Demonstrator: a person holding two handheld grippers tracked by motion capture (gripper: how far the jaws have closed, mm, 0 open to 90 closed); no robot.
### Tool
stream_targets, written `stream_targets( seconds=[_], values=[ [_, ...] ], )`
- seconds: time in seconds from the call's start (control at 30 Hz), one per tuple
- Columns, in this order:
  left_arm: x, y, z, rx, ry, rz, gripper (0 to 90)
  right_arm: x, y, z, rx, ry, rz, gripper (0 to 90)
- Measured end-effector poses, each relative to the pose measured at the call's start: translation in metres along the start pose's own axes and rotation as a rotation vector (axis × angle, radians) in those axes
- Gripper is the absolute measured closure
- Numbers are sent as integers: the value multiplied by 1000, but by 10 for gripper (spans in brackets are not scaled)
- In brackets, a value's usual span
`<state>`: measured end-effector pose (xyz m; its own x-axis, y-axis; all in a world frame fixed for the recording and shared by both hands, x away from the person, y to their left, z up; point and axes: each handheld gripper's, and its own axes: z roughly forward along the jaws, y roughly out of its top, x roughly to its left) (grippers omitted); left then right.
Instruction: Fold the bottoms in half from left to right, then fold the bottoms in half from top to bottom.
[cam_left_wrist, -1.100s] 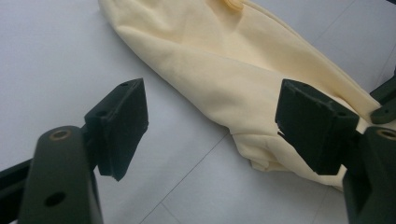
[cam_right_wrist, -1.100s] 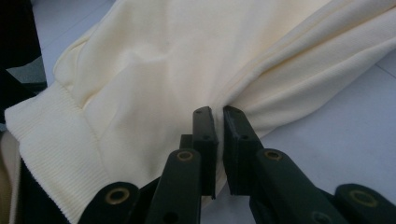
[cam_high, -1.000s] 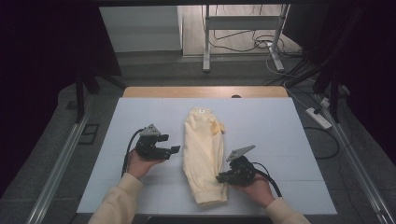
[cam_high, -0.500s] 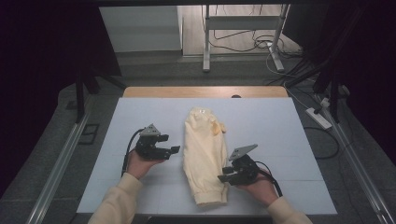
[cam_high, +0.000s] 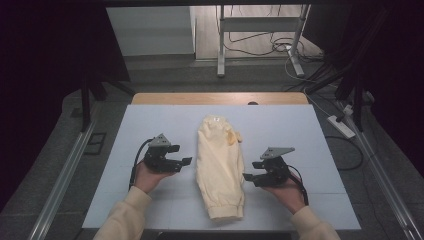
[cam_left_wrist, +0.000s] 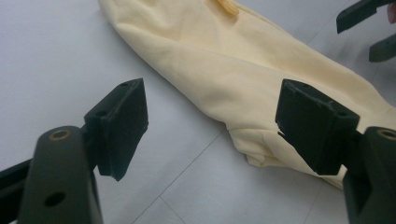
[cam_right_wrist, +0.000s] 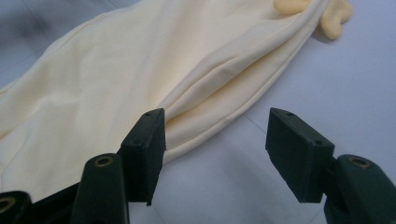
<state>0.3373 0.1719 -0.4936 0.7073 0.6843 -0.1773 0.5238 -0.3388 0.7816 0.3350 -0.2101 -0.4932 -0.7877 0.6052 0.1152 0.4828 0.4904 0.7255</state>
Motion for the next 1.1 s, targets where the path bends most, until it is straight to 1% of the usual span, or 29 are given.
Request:
stream_targets(
  seconds=[0.17, 0.4, 0.6, 0.83, 1.03, 1.1],
  values=[
    [-1, 0, 0, -1, -1, 3, 249, -3, 1, -1, -15, -12, 7, 381],
    [-1, 1, 1, 2, -3, 7, 249, -5, -1, 1, 4, -28, 1, 378],
    [-1, 1, 3, 4, -5, 8, 249, -4, 0, 3, 7, -23, -1, 378],
    [0, 1, 3, 6, -6, 8, 249, -9, 4, 6, -1, -29, 6, 378],
    [0, 5, 8, 10, -10, 7, 249, -12, 8, 8, -13, -30, 4, 378],
    [0, 7, 10, 12, -12, 13, 249, -13, 9, 10, -11, -31, 8, 378]
  ],
)
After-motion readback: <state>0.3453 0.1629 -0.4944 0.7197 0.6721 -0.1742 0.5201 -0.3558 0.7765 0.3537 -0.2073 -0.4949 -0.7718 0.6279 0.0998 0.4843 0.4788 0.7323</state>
